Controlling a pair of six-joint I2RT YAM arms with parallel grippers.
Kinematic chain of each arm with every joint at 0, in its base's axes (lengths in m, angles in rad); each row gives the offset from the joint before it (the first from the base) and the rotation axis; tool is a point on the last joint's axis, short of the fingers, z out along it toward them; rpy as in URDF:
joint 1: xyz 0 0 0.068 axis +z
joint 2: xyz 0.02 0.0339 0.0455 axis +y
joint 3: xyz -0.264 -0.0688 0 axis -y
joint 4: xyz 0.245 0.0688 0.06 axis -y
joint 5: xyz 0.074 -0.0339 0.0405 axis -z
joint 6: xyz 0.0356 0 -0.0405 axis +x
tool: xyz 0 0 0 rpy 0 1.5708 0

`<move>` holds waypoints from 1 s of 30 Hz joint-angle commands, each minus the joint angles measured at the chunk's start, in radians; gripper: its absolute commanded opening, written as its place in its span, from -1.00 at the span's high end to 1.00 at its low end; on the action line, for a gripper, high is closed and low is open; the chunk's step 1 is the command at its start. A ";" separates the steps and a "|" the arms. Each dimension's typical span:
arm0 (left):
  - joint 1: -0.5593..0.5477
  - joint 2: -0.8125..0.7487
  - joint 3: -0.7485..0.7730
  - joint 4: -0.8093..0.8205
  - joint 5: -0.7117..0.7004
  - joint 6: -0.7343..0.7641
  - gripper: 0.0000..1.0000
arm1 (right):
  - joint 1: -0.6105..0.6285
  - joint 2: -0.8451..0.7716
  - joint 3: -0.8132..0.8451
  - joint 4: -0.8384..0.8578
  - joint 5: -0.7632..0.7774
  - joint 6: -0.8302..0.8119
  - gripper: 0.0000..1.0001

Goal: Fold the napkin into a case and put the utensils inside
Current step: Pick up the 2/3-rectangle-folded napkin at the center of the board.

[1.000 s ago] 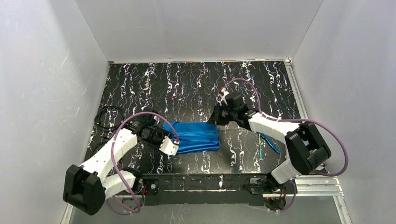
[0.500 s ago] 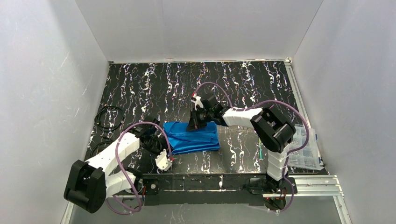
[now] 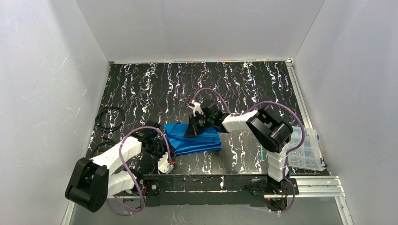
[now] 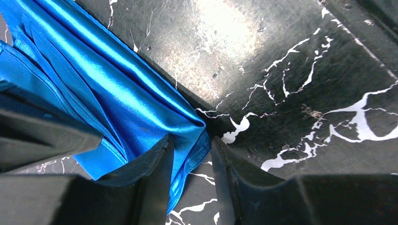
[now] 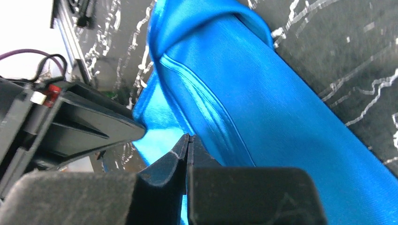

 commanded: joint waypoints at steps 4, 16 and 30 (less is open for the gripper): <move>-0.004 0.039 -0.045 0.034 0.042 0.266 0.53 | 0.001 0.040 -0.078 0.099 0.034 -0.001 0.86; -0.004 0.023 -0.001 0.037 0.073 -0.026 1.00 | 0.000 -0.041 -0.157 0.183 0.113 -0.086 0.40; 0.010 0.148 0.222 -0.167 0.181 -0.443 1.00 | 0.099 -0.384 -0.399 0.343 0.261 -0.699 -0.19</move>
